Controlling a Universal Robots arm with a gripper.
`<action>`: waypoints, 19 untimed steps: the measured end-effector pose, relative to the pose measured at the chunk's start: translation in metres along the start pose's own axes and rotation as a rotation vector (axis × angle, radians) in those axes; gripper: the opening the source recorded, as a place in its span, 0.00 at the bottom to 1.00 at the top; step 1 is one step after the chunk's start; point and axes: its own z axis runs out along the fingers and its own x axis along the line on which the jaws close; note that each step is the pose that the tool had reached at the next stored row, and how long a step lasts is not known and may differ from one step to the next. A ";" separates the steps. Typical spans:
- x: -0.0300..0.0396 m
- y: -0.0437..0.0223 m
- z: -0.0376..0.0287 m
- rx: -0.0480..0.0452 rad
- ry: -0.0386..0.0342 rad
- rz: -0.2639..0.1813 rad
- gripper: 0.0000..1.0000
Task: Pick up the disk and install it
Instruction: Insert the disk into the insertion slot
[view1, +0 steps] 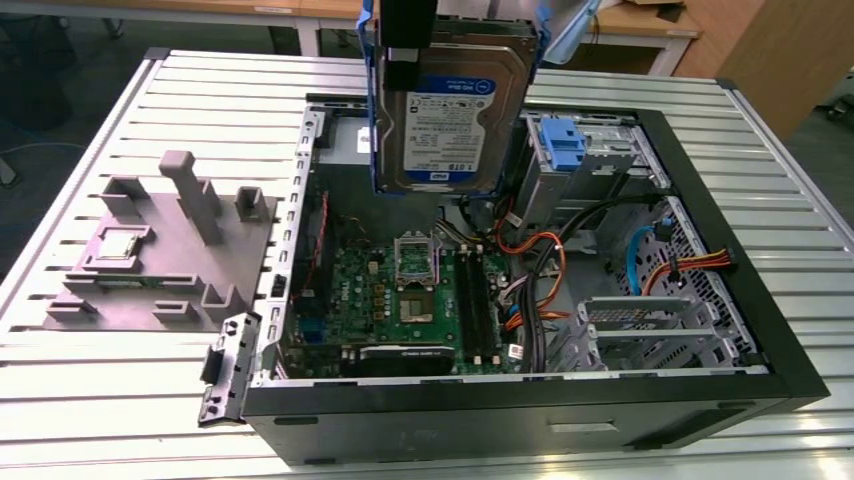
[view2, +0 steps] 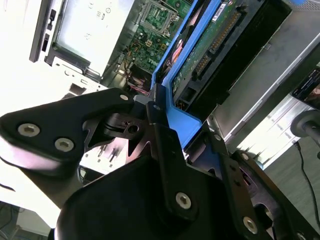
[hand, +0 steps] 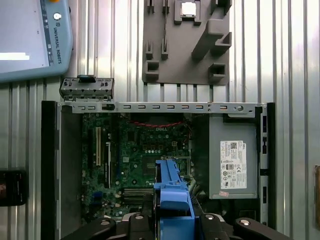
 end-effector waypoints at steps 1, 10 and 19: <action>0.0003 -0.0006 0.0000 0.0000 0.0000 0.000 0.37; 0.0004 -0.0164 -0.0002 -0.0018 0.0000 0.000 0.37; 0.0003 -0.0175 -0.0002 -0.0018 0.0000 0.000 0.37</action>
